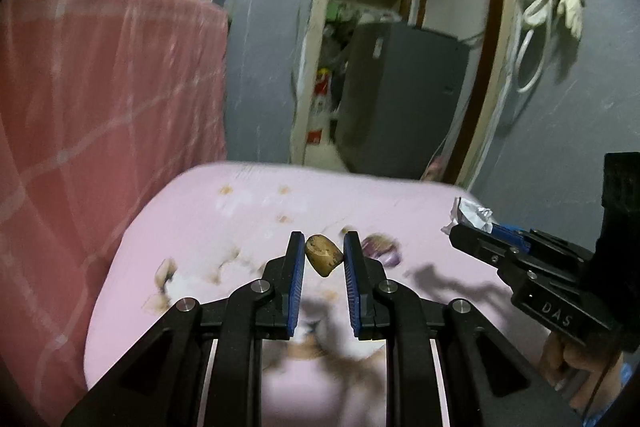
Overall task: Collect trash
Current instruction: 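Grasp the silver foil wrapper with right tool while left tool grasps a peanut, then carry the foil wrapper and peanut over the blue basin and open both tools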
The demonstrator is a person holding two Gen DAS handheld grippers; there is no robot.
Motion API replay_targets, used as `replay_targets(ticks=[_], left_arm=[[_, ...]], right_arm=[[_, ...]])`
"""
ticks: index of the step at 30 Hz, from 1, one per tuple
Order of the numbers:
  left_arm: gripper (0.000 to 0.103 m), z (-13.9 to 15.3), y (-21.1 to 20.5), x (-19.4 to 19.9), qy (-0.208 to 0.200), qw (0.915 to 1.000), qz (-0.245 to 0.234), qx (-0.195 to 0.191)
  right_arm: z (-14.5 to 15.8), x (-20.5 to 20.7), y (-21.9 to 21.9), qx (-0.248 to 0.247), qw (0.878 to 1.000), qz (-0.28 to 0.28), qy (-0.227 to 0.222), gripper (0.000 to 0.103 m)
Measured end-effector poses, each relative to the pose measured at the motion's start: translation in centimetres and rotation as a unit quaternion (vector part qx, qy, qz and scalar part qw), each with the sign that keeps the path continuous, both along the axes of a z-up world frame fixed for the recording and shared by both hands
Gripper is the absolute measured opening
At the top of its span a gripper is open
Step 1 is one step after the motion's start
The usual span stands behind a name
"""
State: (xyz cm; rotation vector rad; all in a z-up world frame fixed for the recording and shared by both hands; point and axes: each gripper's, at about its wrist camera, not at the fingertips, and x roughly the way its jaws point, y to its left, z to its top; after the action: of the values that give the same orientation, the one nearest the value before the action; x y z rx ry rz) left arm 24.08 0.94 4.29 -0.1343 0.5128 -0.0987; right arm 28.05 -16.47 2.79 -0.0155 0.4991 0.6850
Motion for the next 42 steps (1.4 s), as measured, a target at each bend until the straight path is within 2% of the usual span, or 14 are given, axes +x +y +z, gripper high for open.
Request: replay_targets(ticks=[6,10,20,26,33,38,42], left_arm=[[0.016,2.1,-2.9,-0.4,-0.067,0.9976,-0.015,0.004],[0.016,3.2,-5.0,-0.5,-0.1,0.9947,-0.026,0.004],[0.016,5.9,-12.2,1.2,-0.14,0.9866,-0.082,-0.01],[0.016,5.7,-16.7,2.9,-0.133,0.9834,-0.123,-0.009],[0.016,4.2,-21.1,5.2,-0.104,0.9814,-0.161,-0.013],[0.016,2.9,-23.6,6.9,-0.07,0.9802,-0.184,-0.022],[0.016,1.6,-25.1,8.3,-0.028,0.9785,-0.202,-0.034]], right_arm=[[3.7,-2.2,-3.1,0.014,0.994,-0.052,-0.095,0.016],[5.5,-3.2,-5.7,0.033,0.988,-0.083,-0.129,0.016],[7.1,-3.6,-13.3,0.059,0.97,-0.177,-0.156,0.016],[6.5,-3.3,-16.9,0.048,0.961,-0.23,-0.15,0.017],[4.7,-2.3,-21.8,0.056,0.953,-0.279,-0.108,0.017],[3.0,-1.8,-24.5,0.069,0.948,-0.302,-0.076,0.017],[1.7,-1.0,-26.1,0.076,0.946,-0.313,-0.042,0.017]])
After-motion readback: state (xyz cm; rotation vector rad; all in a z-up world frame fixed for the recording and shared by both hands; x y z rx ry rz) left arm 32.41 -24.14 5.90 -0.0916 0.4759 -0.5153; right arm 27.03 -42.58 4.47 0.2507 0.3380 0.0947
